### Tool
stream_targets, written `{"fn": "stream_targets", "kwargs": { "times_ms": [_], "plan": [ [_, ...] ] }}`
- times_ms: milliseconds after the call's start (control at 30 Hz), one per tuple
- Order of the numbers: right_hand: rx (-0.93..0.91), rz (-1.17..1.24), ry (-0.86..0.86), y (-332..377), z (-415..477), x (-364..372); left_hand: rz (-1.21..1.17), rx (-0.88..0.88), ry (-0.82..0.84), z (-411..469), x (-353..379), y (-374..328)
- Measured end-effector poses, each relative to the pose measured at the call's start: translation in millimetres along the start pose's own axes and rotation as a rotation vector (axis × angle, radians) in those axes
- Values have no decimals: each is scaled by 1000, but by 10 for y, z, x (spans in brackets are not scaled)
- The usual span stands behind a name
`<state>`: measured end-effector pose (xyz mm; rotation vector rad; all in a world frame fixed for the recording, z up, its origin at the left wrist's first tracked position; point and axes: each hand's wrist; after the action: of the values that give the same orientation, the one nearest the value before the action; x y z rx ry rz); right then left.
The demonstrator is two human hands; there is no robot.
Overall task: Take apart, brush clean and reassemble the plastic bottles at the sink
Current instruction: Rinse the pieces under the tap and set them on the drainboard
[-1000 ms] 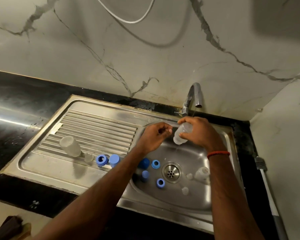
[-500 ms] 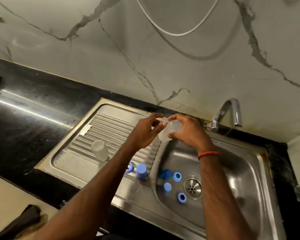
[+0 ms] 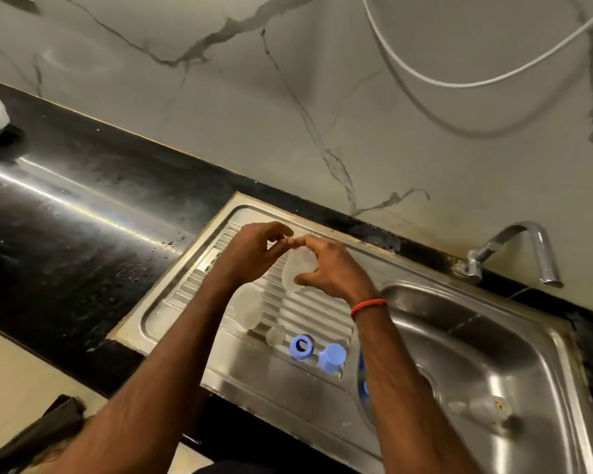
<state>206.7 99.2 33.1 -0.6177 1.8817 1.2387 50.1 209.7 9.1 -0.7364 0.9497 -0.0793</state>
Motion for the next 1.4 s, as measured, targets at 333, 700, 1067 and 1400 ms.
{"fn": "stream_targets", "kwargs": {
  "times_ms": [333, 700, 1067, 1400],
  "plan": [
    [42, -16, 81, 249, 229, 531, 4, -38, 64, -164, -199, 451],
    [72, 16, 138, 271, 238, 697, -11, -60, 107, -200, -201, 561],
    [86, -36, 178, 222, 234, 695, -32, -51, 118, -172, -177, 540],
    [98, -107, 60, 24, 211, 480, -9, -18, 116, -50, -102, 358]
  ]
}}
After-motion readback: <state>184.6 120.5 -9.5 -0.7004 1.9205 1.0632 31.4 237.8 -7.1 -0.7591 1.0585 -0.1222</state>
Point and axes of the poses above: each hand's wrist, its own z-axis towards the middle knuckle, its own x-axis out of the palm, y = z × x, and after that the axes turned 11 degrees about x, right-handed
